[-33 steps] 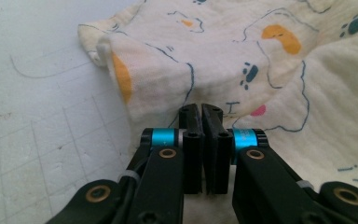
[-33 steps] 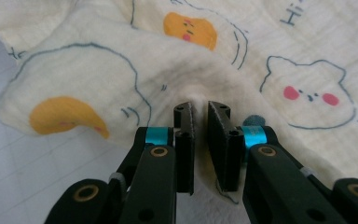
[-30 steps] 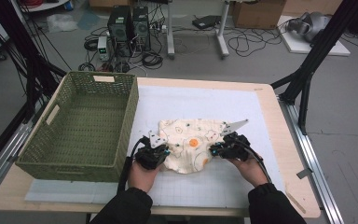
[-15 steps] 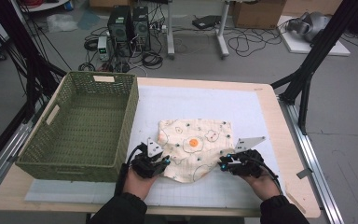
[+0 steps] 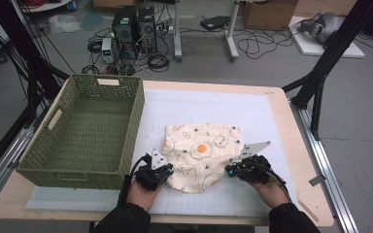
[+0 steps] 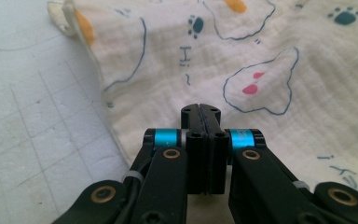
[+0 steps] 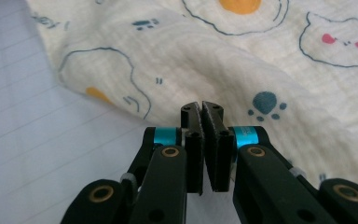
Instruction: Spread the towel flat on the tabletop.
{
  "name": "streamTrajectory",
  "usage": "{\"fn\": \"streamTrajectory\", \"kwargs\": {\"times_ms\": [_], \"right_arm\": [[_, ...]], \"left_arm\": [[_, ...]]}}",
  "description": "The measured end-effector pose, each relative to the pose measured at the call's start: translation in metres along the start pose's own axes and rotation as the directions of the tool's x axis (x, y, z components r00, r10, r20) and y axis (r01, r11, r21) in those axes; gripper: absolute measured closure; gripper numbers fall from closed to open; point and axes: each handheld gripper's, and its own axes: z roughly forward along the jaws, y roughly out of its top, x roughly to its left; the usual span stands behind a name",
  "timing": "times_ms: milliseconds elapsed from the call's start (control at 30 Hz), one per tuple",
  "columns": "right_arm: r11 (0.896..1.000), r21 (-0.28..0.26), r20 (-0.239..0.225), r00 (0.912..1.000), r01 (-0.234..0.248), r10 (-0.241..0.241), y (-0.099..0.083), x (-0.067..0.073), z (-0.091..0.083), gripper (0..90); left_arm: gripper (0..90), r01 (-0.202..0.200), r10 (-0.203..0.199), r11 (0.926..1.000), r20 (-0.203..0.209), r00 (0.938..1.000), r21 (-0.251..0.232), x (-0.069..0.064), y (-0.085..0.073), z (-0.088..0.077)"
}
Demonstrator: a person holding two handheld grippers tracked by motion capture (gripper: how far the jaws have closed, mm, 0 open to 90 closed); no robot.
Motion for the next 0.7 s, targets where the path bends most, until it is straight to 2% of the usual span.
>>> {"fn": "streamTrajectory", "kwargs": {"times_ms": [67,133,200,333,400,500,600,700], "right_arm": [[1.0,0.001,-0.019,0.9998,0.011,-0.011,0.0,0.005,-0.011,87.4],[1.0,0.008,-0.011,0.9996,0.026,-0.026,0.0,0.011,-0.022,87.4],[0.999,0.015,0.001,0.9993,0.037,-0.037,0.002,0.019,-0.036,87.4],[0.998,0.01,0.019,0.9982,0.058,-0.058,0.016,0.024,-0.05,87.4],[0.999,0.024,0.012,0.999,0.044,-0.044,0.029,0.017,-0.044,87.3],[0.996,0.08,0.013,0.9995,0.026,-0.028,0.049,-0.002,-0.016,87.1],[0.992,0.127,0.031,0.9994,-0.016,0.012,0.059,-0.022,0.017,87.0],[0.988,0.143,0.05,0.9973,-0.061,0.054,0.061,-0.039,0.041,86.8]], "left_arm": [[88.9,0.009,-0.008,0.9997,0.008,0.9999,-0.021,-0.002,0.002,-0.006],[89.0,-0.004,0.005,0.9994,0.013,0.9999,-0.034,-0.004,0.005,-0.011],[89.1,0.0,0.001,0.9988,0.017,0.9999,-0.048,-0.006,0.007,-0.015],[89.1,0.005,-0.006,0.9983,-0.012,0.9999,-0.058,-0.002,0.012,-0.013],[89.1,0.019,-0.02,0.999,-0.024,0.9995,-0.039,0.001,0.014,-0.006],[89.0,0.03,-0.031,0.9992,-0.052,0.9982,-0.026,0.006,0.015,0.004],[89.0,0.046,-0.047,0.9989,-0.091,0.9947,-0.009,0.014,0.015,0.016],[88.9,0.066,-0.065,0.9978,-0.105,0.9923,0.003,0.021,0.013,0.025]]}}
